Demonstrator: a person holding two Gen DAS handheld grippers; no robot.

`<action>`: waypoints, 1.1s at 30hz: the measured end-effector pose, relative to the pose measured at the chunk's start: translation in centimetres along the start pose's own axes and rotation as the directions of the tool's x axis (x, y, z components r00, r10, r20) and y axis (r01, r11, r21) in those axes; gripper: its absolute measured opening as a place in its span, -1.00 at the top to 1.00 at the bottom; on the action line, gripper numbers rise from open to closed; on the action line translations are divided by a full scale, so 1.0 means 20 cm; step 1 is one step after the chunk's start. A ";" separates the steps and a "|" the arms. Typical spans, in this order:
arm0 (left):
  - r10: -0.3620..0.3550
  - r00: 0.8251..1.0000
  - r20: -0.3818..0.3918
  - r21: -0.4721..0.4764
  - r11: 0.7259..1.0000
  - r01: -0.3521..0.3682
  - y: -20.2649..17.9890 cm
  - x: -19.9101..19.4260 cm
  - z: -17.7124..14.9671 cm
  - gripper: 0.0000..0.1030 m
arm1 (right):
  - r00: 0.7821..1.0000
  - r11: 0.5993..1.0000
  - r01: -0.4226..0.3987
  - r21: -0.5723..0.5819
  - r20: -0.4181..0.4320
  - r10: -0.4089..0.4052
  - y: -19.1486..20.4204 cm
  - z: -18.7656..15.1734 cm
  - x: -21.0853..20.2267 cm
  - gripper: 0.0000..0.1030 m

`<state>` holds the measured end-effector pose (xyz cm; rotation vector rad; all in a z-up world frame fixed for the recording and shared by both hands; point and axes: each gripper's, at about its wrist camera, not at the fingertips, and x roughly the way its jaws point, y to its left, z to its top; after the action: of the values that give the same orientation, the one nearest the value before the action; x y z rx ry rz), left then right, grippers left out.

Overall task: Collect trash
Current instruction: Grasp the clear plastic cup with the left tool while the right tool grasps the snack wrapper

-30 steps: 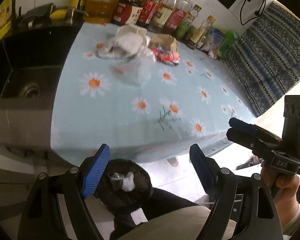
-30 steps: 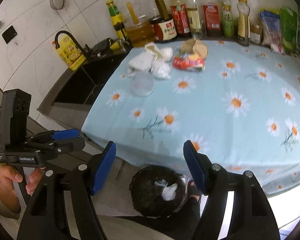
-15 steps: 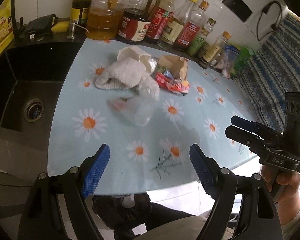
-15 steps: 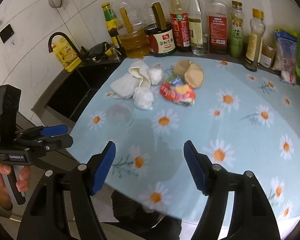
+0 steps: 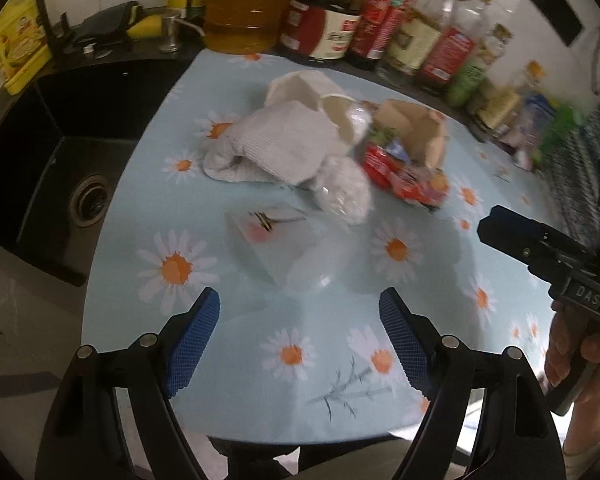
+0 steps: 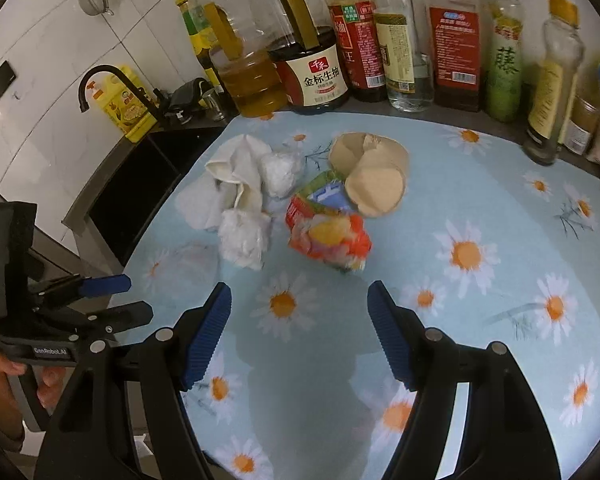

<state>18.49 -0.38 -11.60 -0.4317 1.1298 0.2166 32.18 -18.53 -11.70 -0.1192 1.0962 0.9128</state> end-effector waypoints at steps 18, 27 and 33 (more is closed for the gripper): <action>0.089 0.995 -0.040 -0.113 0.989 -0.093 -0.04 0.20 0.14 -0.52 | 0.994 0.998 -0.047 -0.029 -0.096 0.044 -0.13 0.14 0.30 -0.37; 0.131 0.990 -0.049 -0.129 0.982 -0.136 -0.04 0.24 0.16 -0.31 | 0.990 0.997 -0.073 -0.032 -0.124 0.068 -0.14 0.16 0.38 -0.37; 0.141 0.989 -0.033 -0.138 0.980 -0.144 -0.04 0.24 0.15 -0.30 | 0.989 0.995 -0.087 -0.050 -0.125 0.081 -0.13 0.16 0.38 -0.03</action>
<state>23.27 0.02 -14.73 -0.4789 1.1735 0.4197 37.46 -14.17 -17.15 -0.1780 1.1980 1.0224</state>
